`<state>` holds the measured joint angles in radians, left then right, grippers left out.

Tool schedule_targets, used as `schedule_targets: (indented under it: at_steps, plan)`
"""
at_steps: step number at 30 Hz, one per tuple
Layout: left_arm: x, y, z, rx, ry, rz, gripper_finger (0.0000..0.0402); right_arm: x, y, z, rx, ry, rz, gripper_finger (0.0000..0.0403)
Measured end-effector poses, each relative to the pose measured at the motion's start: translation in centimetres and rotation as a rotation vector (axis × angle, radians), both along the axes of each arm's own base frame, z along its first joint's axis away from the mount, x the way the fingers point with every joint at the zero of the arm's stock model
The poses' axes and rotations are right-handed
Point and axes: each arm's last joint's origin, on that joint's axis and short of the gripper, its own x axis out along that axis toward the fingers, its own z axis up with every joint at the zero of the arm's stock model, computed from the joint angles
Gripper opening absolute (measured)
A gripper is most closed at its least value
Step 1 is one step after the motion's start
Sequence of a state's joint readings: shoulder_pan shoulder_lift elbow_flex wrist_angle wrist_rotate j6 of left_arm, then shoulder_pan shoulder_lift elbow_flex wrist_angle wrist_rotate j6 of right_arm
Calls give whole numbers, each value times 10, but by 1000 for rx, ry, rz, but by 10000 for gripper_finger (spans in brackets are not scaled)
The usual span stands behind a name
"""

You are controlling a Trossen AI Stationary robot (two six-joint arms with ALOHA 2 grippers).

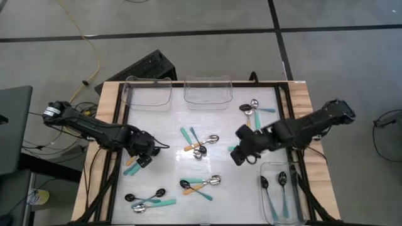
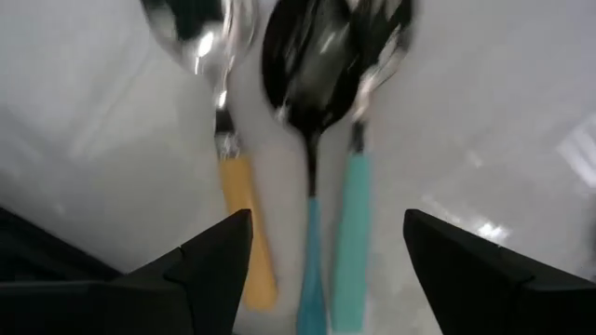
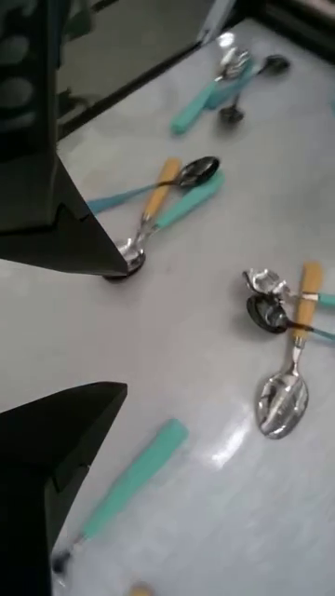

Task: Sort silverware by color (type)
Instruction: Put the green spoon into the top left transparent bin

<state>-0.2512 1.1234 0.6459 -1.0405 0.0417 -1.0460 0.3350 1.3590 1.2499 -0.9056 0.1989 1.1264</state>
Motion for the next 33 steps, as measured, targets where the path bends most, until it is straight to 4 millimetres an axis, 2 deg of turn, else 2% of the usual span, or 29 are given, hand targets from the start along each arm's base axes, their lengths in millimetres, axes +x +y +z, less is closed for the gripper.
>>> schedule_targets:
  at_steps: [8, 13, 18, 22, 30, 33]
  plan:
    - [4, -1, -20, 19, 99, 37, 199, 6, -23, -1, -53, 29, 163, 221]
    - [16, -6, -28, 4, 59, 42, 170, 5, -28, -2, -69, 53, 208, 221]
    - [18, -6, -37, 22, 114, 41, 149, 1, -29, -4, -74, 105, 215, 221]
    - [20, -6, -34, 1, 110, 39, 140, -2, -28, -5, -63, 134, 227, 221]
    - [32, -6, -16, -23, 13, 2, 137, -2, -29, -6, -67, 138, 252, 221]
    - [38, -11, -15, -40, -49, -21, 137, -2, -28, -6, -67, 138, 252, 221]
